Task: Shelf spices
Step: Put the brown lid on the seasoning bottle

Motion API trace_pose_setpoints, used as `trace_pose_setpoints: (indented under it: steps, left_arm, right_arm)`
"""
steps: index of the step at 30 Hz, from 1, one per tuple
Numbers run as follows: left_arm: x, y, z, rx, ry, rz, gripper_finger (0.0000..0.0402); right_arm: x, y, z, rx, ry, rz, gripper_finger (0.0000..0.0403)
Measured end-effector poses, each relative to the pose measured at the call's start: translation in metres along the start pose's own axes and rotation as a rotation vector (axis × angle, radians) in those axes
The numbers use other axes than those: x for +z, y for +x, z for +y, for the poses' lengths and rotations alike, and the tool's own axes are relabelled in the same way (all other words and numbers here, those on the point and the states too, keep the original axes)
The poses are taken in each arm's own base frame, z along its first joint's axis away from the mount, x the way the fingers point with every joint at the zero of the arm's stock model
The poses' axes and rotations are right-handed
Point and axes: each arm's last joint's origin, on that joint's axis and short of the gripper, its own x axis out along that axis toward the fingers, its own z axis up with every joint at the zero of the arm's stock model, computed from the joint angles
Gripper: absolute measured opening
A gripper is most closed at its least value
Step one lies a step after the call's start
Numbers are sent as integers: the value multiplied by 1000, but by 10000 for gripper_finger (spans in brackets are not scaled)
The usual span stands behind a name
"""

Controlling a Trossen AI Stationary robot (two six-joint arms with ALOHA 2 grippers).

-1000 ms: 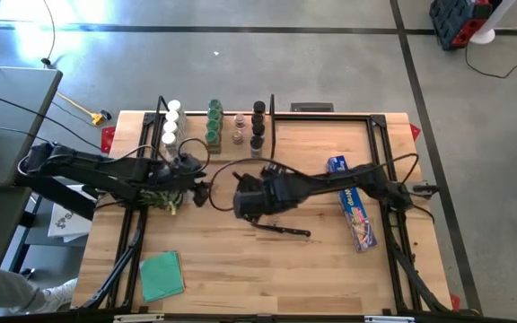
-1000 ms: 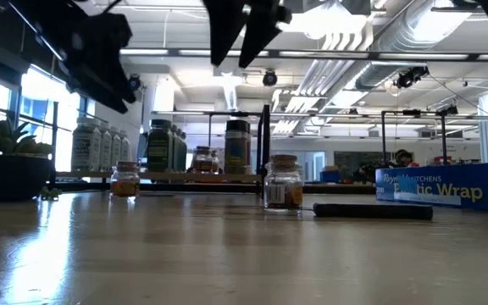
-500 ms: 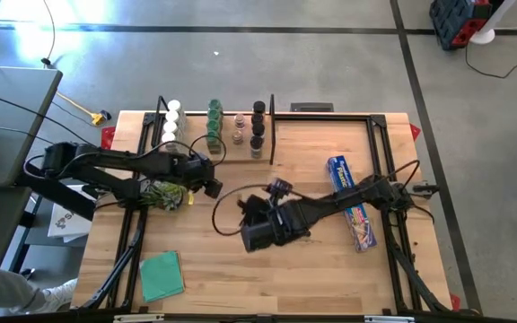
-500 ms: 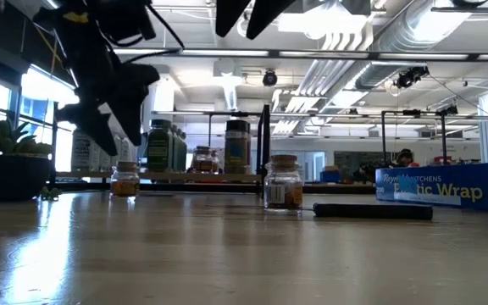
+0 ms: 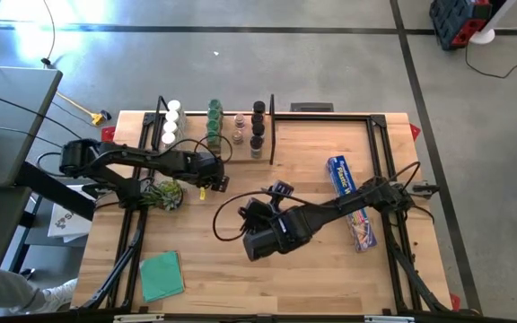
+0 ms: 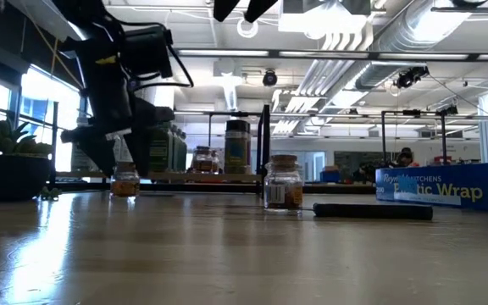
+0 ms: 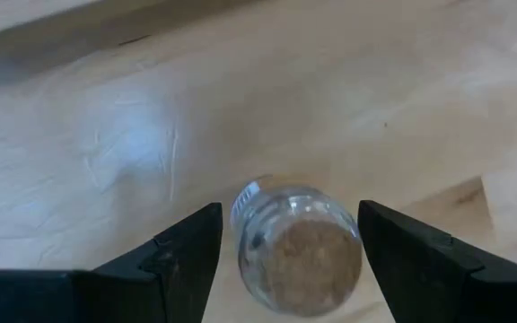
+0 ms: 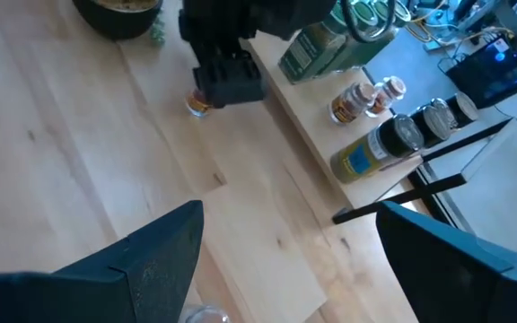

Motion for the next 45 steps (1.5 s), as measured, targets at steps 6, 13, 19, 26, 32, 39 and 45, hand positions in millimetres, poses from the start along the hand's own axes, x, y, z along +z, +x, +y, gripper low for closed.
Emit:
trace_pose_setpoints:
  steps: [6, 13, 19, 26, 32, 39, 45]
  left_arm:
    - [4, 8, 1, 26, 0, 2, 253]
    - [3, 8, 0, 4, 9, 33, 187]
    - [-3, 4, 1, -18, 193, 114, 172]
    - [3, -36, 14, 29, 401, 191, 172]
    - [17, -84, 23, 120, 682, 43, 172]
    - [28, -86, 39, 197, 901, 25, 172]
    - [46, -79, 43, 174, 1075, -2, 166]
  right_arm:
    - [2, 5, -4, -9, 9, 6, 326]
    - [2, 5, -3, -4, 13, 10, 326]
    - [0, 2, -1, 26, 30, 28, 326]
    - [-1, 0, 1, 33, 34, 26, 326]
    - [-1, 0, 1, 33, 53, 26, 326]
    - [-2, -3, 3, 39, 51, 24, 326]
    - [-3, -4, 4, 44, 50, 21, 326]
